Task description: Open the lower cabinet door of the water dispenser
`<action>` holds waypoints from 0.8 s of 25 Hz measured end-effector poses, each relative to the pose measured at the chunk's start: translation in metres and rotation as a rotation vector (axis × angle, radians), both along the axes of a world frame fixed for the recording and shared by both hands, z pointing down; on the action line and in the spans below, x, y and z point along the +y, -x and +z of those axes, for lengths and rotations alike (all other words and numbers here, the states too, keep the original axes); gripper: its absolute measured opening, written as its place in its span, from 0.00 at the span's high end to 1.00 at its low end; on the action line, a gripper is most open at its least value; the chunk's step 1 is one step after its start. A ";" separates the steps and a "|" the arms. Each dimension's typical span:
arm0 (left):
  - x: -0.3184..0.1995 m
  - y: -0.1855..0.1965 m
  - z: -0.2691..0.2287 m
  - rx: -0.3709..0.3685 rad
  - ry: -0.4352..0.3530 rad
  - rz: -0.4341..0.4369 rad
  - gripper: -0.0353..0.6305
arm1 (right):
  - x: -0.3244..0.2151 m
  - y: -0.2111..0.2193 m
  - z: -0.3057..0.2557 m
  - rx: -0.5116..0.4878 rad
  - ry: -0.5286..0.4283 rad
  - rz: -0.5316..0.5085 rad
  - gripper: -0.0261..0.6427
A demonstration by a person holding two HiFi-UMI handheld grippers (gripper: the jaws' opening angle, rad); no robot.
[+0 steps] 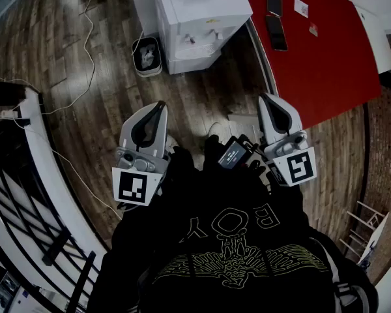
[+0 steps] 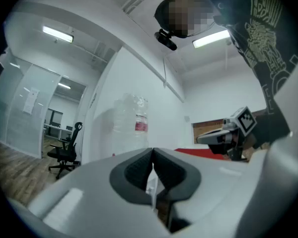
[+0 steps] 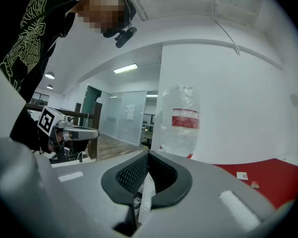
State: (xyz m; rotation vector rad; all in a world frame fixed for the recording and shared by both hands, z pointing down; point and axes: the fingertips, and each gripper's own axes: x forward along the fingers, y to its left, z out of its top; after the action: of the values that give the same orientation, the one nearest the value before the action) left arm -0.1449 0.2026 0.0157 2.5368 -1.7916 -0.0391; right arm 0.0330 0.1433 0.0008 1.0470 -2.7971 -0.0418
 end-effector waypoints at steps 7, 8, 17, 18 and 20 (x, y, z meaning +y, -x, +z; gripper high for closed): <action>-0.007 0.002 0.003 -0.031 -0.009 0.010 0.94 | 0.005 0.007 0.019 0.055 0.020 0.008 0.96; -0.011 0.001 0.004 -0.034 -0.004 0.002 0.94 | 0.001 0.007 0.018 0.046 0.009 0.002 0.96; -0.050 -0.028 -0.002 -0.043 0.034 -0.028 0.94 | -0.047 0.001 0.011 -0.069 0.025 -0.069 0.96; -0.053 -0.032 0.001 -0.044 0.050 -0.027 0.94 | -0.052 -0.002 0.014 -0.068 0.025 -0.078 0.96; -0.059 -0.041 0.007 -0.047 0.075 -0.030 0.94 | -0.063 -0.010 0.021 -0.054 0.025 -0.089 0.96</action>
State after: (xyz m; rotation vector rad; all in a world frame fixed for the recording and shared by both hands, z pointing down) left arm -0.1041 0.1440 0.0229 2.4794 -1.8116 0.0858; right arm 0.0433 0.0804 0.0215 0.9307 -2.8834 0.0107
